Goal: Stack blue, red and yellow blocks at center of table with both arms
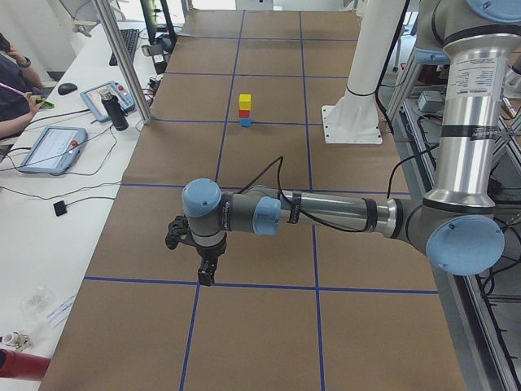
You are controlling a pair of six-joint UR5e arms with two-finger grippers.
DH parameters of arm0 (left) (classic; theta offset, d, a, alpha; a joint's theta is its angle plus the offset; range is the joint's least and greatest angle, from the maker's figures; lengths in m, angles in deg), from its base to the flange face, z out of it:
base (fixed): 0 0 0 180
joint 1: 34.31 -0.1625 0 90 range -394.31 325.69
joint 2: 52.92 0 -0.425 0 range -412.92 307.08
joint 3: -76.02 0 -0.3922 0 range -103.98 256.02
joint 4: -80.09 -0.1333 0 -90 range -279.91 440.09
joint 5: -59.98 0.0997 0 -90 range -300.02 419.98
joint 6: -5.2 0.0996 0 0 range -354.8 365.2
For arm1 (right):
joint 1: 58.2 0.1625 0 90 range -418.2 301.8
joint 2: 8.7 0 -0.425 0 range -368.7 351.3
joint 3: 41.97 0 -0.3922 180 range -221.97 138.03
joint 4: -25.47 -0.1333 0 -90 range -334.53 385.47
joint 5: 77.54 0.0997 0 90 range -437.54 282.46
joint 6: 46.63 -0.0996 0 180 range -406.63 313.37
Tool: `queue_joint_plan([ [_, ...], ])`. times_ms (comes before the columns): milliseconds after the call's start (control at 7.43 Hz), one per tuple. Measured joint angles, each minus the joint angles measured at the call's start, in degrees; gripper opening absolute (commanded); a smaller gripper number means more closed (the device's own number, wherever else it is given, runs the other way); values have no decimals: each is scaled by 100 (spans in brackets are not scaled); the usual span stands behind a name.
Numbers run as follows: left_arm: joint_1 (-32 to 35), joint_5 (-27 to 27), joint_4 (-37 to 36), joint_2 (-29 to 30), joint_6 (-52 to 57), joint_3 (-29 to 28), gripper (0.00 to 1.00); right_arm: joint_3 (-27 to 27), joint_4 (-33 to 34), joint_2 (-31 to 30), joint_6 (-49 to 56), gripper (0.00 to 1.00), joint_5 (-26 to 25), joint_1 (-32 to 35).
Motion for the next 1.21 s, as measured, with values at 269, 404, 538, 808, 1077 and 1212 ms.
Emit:
queue_joint_plan([
  [269, -2, -5, 0, -73, -4, 53, 100, -3, 0, 9, 0, 99, 1, 0],
  [404, -3, -7, 0, -90, -4, 78, 100, 5, 0, -10, 0, 99, 8, 2],
  [538, -3, -8, 0, -96, -4, 87, 100, 15, 0, -36, 0, 99, 12, 11],
  [808, -3, -9, 0, -100, -4, 91, 100, 25, 0, -52, 0, 99, 14, 23],
  [1077, -3, -9, 0, -100, -5, 91, 100, 24, 0, -34, -2, 99, 14, 25],
  [1212, -3, -9, 0, -101, -4, 92, 100, 18, 0, -14, -4, 99, 13, 22],
])
